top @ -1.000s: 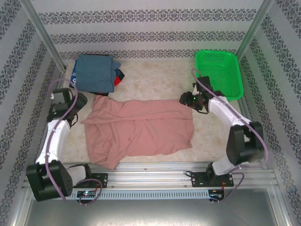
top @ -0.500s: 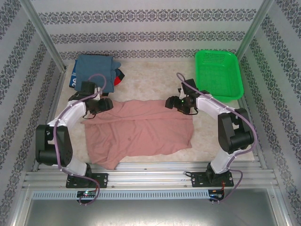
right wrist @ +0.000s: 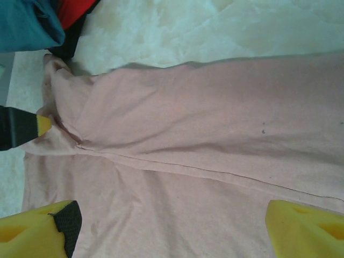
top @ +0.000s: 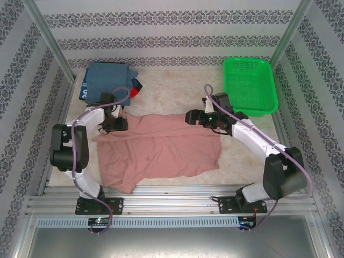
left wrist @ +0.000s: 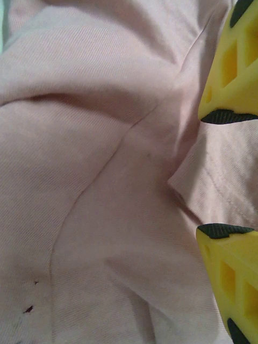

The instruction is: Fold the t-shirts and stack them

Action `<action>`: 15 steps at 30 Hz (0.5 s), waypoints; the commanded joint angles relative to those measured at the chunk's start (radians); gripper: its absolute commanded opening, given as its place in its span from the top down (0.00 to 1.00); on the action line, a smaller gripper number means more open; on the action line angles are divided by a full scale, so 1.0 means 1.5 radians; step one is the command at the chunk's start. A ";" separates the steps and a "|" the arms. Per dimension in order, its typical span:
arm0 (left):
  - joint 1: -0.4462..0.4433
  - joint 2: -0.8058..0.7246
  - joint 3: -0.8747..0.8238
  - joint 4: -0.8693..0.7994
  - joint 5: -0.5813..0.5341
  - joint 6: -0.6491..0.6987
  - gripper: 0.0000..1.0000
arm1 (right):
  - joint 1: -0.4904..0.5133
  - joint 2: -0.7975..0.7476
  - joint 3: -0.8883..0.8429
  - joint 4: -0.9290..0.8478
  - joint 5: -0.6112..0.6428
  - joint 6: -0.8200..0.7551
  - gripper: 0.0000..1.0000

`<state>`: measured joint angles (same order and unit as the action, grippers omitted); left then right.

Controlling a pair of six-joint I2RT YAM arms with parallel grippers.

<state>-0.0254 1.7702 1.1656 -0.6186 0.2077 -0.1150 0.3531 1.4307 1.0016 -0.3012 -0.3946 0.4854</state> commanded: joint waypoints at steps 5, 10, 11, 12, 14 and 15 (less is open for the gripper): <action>-0.004 0.028 0.015 -0.009 -0.008 0.023 0.57 | 0.032 -0.049 -0.009 0.004 -0.006 -0.018 0.10; -0.005 0.030 0.026 0.002 -0.007 0.026 0.63 | 0.037 -0.051 -0.002 0.007 -0.010 -0.014 0.10; -0.005 0.031 0.028 0.004 -0.007 0.028 0.65 | 0.039 -0.049 -0.002 0.007 -0.010 -0.015 0.10; -0.007 0.031 0.028 0.008 -0.011 0.029 0.67 | 0.041 -0.048 -0.001 0.008 -0.010 -0.014 0.10; -0.009 0.038 0.032 0.008 -0.015 0.032 0.71 | 0.043 -0.045 -0.003 0.013 -0.010 -0.010 0.10; -0.009 0.045 0.036 0.005 -0.013 0.034 0.74 | 0.043 -0.044 -0.003 0.016 -0.011 -0.009 0.09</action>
<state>-0.0273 1.8122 1.1904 -0.6167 0.2039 -0.0906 0.4053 1.3708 1.0008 -0.3016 -0.4015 0.4717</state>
